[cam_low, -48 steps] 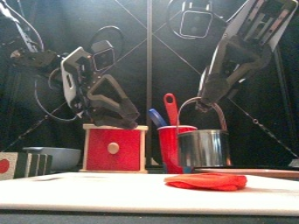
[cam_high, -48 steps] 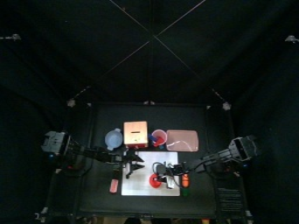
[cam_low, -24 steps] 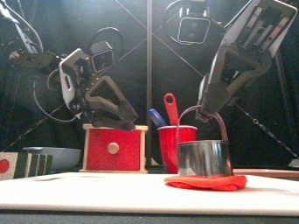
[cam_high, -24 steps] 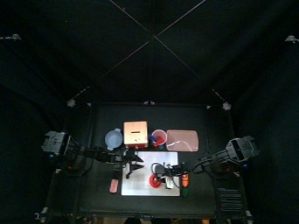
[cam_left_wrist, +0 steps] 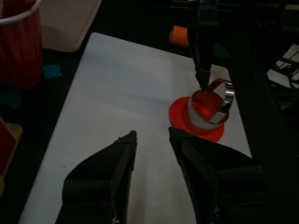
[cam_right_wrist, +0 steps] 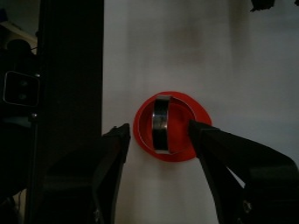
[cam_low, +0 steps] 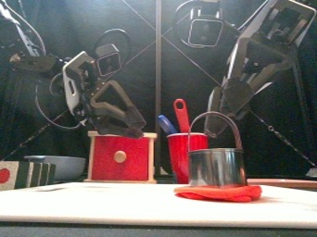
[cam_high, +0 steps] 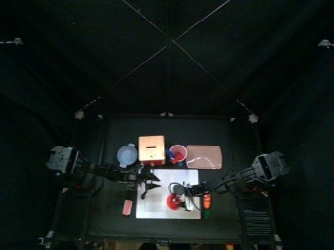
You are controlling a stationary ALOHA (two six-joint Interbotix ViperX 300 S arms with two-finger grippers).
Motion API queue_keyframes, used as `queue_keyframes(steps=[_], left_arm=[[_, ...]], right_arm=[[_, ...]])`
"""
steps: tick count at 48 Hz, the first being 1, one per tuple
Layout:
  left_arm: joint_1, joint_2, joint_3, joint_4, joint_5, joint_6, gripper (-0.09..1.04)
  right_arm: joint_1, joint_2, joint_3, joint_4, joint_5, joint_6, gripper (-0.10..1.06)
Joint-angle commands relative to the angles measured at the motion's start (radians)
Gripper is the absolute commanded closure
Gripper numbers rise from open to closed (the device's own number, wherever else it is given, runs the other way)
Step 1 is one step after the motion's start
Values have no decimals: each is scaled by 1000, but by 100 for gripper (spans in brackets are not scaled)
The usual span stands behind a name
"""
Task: Get the cutter from the drawer then cut the dough then place the extra dough in the bowl
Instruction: Cut the dough
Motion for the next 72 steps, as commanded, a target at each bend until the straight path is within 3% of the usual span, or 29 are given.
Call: queue_keyframes(steps=[1,10,23,28,37,44,53,57,65,72], left_arm=[[-6,-14,-20,48,-12,21,18],[-32,-8,-14,60,-118,37,18],[-110,46,6,58,-307,58,18],[-146,89,0,41,-336,57,19],[-198,135,-8,-28,-407,72,19],[-229,155,-26,-57,-430,107,19],[-247,202,-69,-104,-437,130,19],[-247,230,-91,-112,-439,133,19],[-247,265,-129,-138,-440,179,19],[-247,278,-138,-175,-439,210,18]], right_arm=[[-3,-77,-11,-17,-11,0,7],[-8,-170,106,-2,-126,2,6],[3,-241,311,121,-445,-2,6],[43,-238,377,187,-546,-2,6],[153,-170,408,354,-742,-44,6],[235,-78,383,505,-828,-130,6],[379,41,321,779,-1006,-311,6],[417,75,284,877,-1046,-376,6],[426,112,227,910,-1049,-445,7],[420,120,222,910,-1049,-446,7]])
